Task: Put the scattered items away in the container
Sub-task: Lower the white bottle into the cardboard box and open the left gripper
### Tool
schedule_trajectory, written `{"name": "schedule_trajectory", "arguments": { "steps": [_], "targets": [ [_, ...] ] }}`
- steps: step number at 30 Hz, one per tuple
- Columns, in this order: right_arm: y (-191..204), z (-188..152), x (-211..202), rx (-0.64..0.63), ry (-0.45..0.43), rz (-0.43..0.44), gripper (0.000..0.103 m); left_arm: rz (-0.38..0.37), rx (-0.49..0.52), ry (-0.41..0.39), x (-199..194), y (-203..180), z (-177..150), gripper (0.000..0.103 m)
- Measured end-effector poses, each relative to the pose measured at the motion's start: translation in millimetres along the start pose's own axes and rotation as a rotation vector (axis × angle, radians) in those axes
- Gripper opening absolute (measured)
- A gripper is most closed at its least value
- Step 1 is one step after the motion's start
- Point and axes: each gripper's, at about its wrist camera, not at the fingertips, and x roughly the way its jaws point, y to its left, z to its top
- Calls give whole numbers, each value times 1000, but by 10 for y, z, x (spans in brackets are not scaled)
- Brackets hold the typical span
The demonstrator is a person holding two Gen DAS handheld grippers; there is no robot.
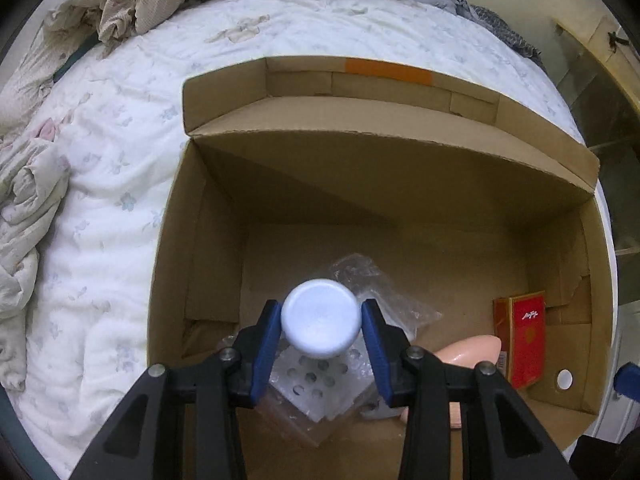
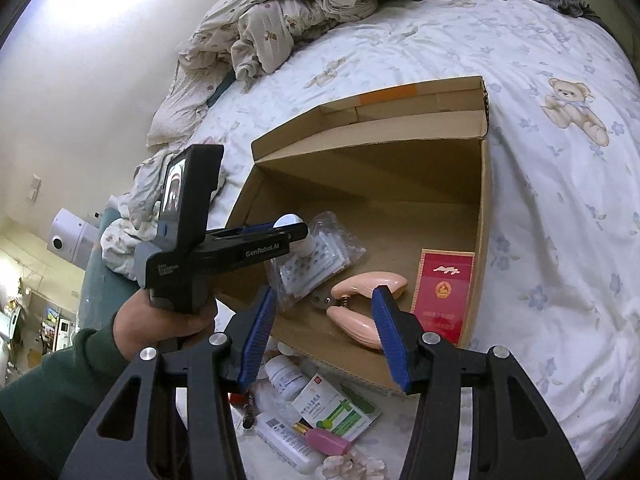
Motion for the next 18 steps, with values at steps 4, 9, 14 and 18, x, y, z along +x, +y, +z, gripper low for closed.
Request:
{"name": "schedule_trajectory", "arguments": {
  "steps": [4,9,14,18],
  "targets": [
    [-18,3,-10,5,-5,-2,55,-27,-11,8,-83,-21,22,66],
    [-39,-16,-33,10,-15,-17,55,-60,-35,-27,-366,-23,-57,78],
    [-43,-56,-147,9,-48,-32,55,-136,-46,-70,-769,22,-229,78],
    [-50,-93,-272,23,-68,-20,55,-234,-27,-99,-1088,54,-437,78]
  ]
}}
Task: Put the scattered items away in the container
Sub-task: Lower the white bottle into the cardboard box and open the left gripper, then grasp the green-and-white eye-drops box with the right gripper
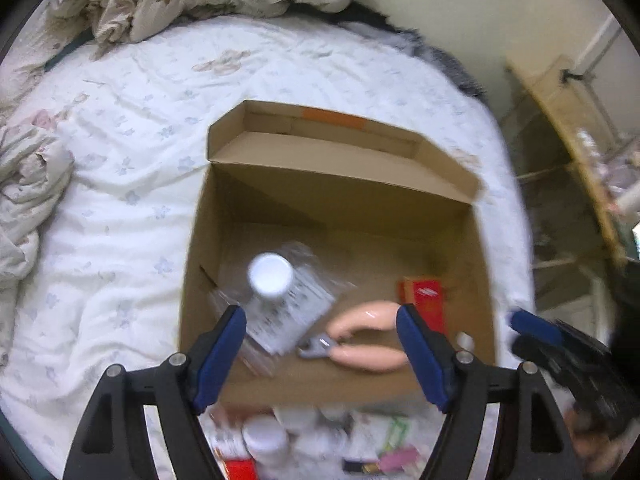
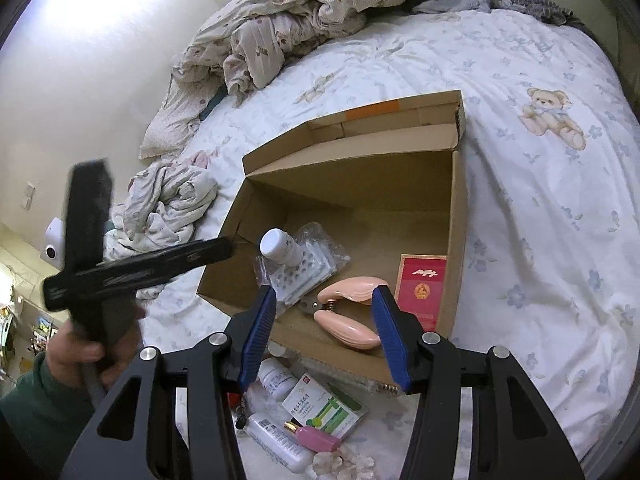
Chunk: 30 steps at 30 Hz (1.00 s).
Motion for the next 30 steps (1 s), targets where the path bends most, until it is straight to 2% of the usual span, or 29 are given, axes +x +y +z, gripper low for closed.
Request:
{"name": "schedule_trajectory", "arguments": {
  "steps": [5,10,12,16,20,22,25,28,30],
  "targets": [
    [-98,-73,-216,70,-47,47,55,-107,-17,-41,-355,28,-264,78],
    [-121,-336,-291,91,-37,67,55,-131,-23,-88,-641,46,-544,78],
    [-104,-456,-215,79,16,53,56,-121,-28,-102,-755,133,-759,78],
    [-70,-656,143,68,186,51,56,-49,-36,-103,-680,397,-1217,78],
    [53,-787,509,-49,288,-51,56,-60,-75,-91,-599,714,-1601,78],
    [147,-824,668,-125,315,-99,56,-32,-160,-64,-523,894,-1726,78],
    [262,-877,890,-198,354,-125,56,-63,-188,-125,-613,963,-1733,78],
    [359,-944,1096,-305,382,-195,56,-66,-165,-137,-608,921,-1694,78],
    [361,-980,1183,-345,396,-218,56,-80,-155,-109,-537,898,-1685,78]
  ]
}}
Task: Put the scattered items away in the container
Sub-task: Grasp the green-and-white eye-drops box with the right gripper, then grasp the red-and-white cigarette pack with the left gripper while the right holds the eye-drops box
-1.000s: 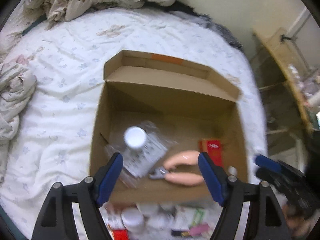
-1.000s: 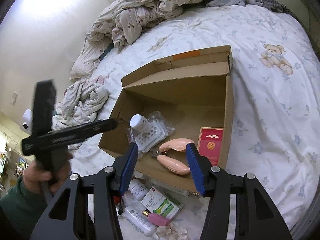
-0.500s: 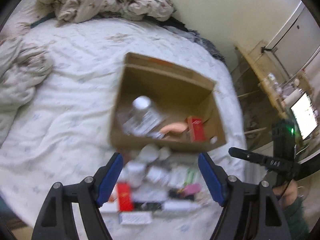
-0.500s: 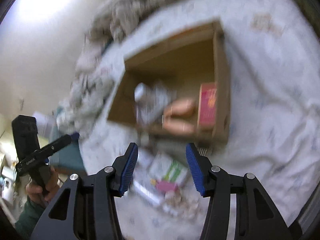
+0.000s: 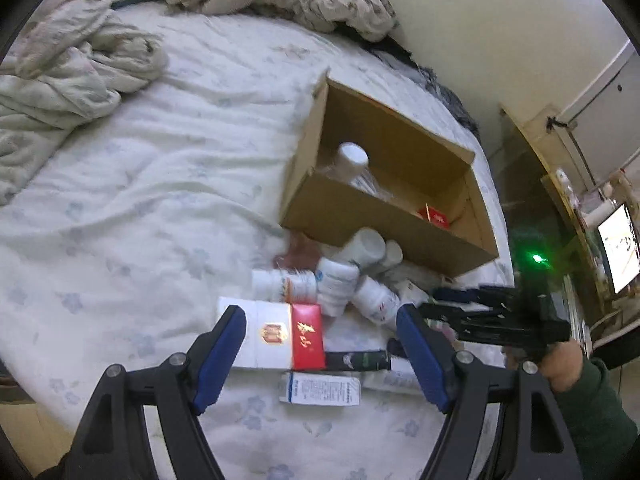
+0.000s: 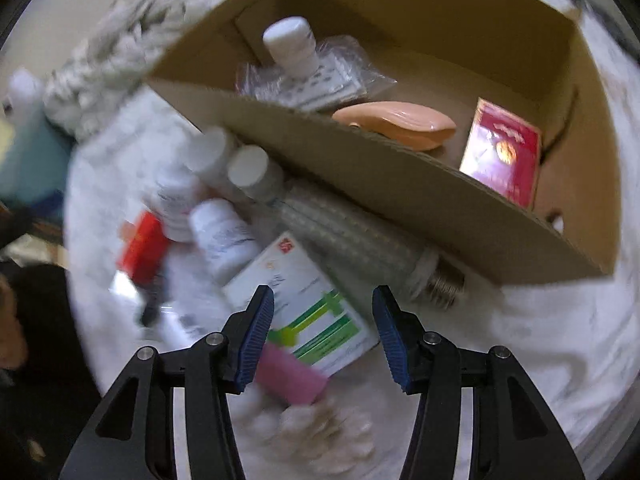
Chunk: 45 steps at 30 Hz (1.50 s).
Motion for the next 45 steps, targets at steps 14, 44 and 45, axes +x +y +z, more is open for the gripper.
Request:
{"name": "schedule_trajectory", "arguments": {
  "steps": [14,44,45],
  "targets": [
    [296,-157,149,-216,80,-126,72,-8,33,29,126,-81,-11,78],
    [-8,-27,-755,65,-206,284,64,204,-4,238,739,146,-75,81],
    [-13,-32,-757,63,-206,284,63,217,19,242,751,114,-90,81]
  ]
}}
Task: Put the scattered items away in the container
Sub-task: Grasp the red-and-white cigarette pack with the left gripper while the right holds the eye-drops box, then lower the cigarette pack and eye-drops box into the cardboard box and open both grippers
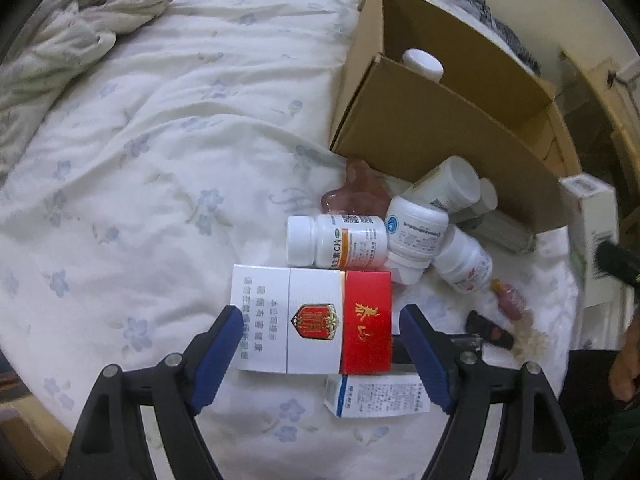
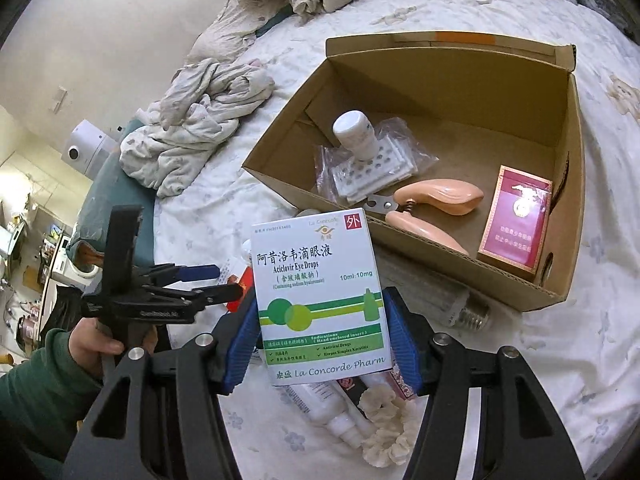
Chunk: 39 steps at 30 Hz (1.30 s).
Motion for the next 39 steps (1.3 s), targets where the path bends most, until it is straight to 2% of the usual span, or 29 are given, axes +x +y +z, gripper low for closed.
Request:
{"name": "schedule_trajectory", "arguments": {
  "steps": [3,8,11,12,17,22,26,31,34,39],
  "targets": [
    [-7,-5,-10,-2,0,-2,63,46,63,7,23,-99,-34,81],
    [-23,6,-5,2,8,-11,64,84,138,67,29,-211,-54,81],
    [-26,10,-11,3,9,-9,64,90,170,49,-73,-319,-83,84],
    [-27,11,-14,3,8,-8,64,100,170,61,-59,-329,-80,89],
    [-30,15,-28,2,6,-5,64,169,102,89,41,-222,-18,89],
    [-39,25,-40,5,4,-1,64,125,33,137,193,-88,-15,91],
    [-33,36,-38,3,3,2,63,166,70,178,381,-123,-72,91],
    [-58,39,-68,12,-3,7,63,116,-27,174,343,31,-92,91],
    [-66,55,-87,15,-9,13,63,114,-14,182,313,19,-123,90],
    [-49,77,-113,10,-17,15,63,131,64,121,108,-84,-181,90]
  ]
}}
